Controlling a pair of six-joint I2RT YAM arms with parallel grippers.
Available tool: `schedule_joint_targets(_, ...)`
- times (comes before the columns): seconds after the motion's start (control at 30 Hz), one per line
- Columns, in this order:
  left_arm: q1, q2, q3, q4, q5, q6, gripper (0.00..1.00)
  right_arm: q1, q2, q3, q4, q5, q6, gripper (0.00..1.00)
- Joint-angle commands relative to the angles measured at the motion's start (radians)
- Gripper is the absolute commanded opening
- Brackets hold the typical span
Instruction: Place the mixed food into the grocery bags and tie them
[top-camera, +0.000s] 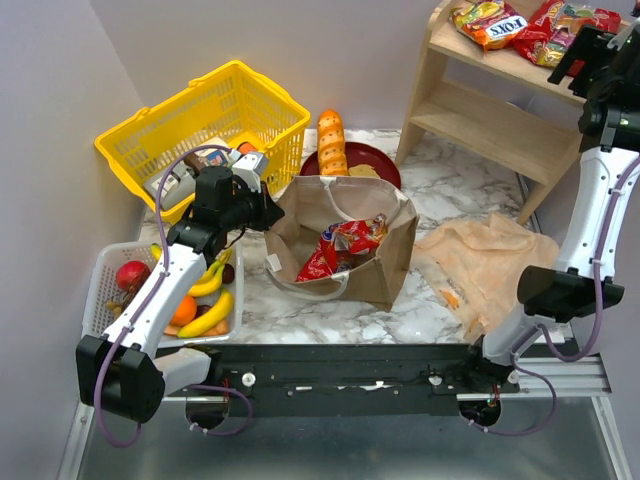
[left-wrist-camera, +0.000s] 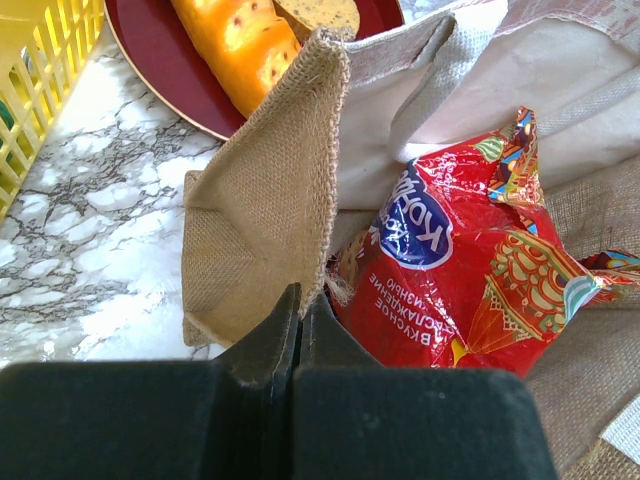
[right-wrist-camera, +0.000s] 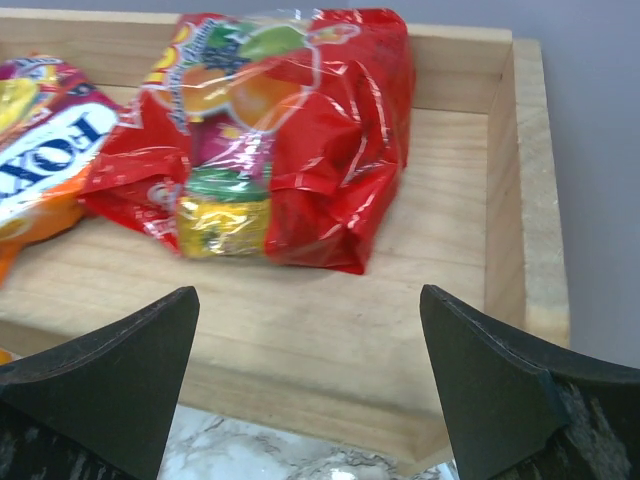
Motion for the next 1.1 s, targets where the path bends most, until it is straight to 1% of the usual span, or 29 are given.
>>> schedule_joint_targets(0.0, -0.003, -0.020, -0.005, -0.026, -0.016, 0.016, 0.00, -0.066, 0.053, 0.038, 0.018, -0.171, 0.048, 1.00)
schedule_joint_targets(0.1, -0.003, -0.014, -0.005, -0.028, -0.016, 0.016, 0.00, -0.071, 0.108, 0.081, 0.010, -0.127, 0.035, 1.00)
schedule_joint_targets(0.33, -0.003, -0.002, -0.003, -0.031, -0.024, 0.018, 0.00, -0.082, 0.193, 0.101, 0.021, -0.116, 0.035, 1.00)
schedule_joint_targets(0.37, -0.003, 0.000, -0.005, -0.031, -0.024, 0.020, 0.00, -0.082, 0.198, 0.100, 0.024, -0.088, 0.036, 0.99)
schedule_joint_targets(0.43, -0.003, 0.001, -0.003, -0.032, -0.027, 0.020, 0.00, -0.082, 0.204, 0.083, 0.044, -0.090, 0.032, 0.94)
schedule_joint_targets(0.47, -0.003, 0.001, -0.003, -0.034, -0.027, 0.021, 0.00, -0.082, 0.205, 0.078, 0.054, -0.093, 0.030, 0.82)
schedule_joint_targets(0.53, -0.003, 0.001, -0.003, -0.035, -0.028, 0.023, 0.00, -0.082, 0.205, 0.089, 0.074, -0.105, 0.024, 0.68)
schedule_joint_targets(0.57, -0.003, 0.001, -0.003, -0.034, -0.031, 0.024, 0.00, -0.082, 0.202, 0.097, 0.077, -0.105, 0.021, 0.49)
schedule_joint_targets(0.6, -0.003, 0.001, 0.000, -0.037, -0.033, 0.026, 0.00, -0.082, 0.198, 0.103, 0.079, -0.131, 0.021, 0.41)
schedule_joint_targets(0.63, -0.003, 0.000, 0.000, -0.036, -0.033, 0.026, 0.00, -0.082, 0.176, 0.103, 0.087, -0.130, 0.021, 0.34)
schedule_joint_targets(0.67, -0.003, 0.001, 0.000, -0.037, -0.034, 0.026, 0.00, -0.082, 0.164, 0.101, 0.093, -0.130, 0.025, 0.25)
schedule_joint_targets(0.73, -0.003, 0.000, 0.000, -0.037, -0.034, 0.027, 0.00, -0.082, 0.130, 0.098, 0.107, -0.139, 0.033, 0.15)
schedule_joint_targets(0.77, -0.003, -0.002, -0.002, -0.037, -0.033, 0.026, 0.00, -0.082, 0.089, 0.077, 0.117, -0.163, 0.036, 0.06)
schedule_joint_targets(0.8, -0.003, -0.002, -0.002, -0.039, -0.031, 0.026, 0.00, -0.082, 0.064, 0.062, 0.151, -0.183, 0.038, 0.01)
schedule_joint_targets(0.97, -0.003, -0.006, -0.002, -0.032, -0.018, 0.018, 0.00, -0.077, -0.072, -0.004, 0.246, -0.367, 0.030, 0.01)
schedule_joint_targets(1.03, -0.003, -0.006, -0.002, -0.034, -0.013, 0.018, 0.00, -0.068, -0.155, -0.073, 0.330, -0.444, 0.016, 0.01)
schedule_joint_targets(1.07, -0.003, -0.008, -0.002, -0.032, -0.015, 0.020, 0.00, -0.062, -0.183, -0.099, 0.356, -0.517, 0.009, 0.01)
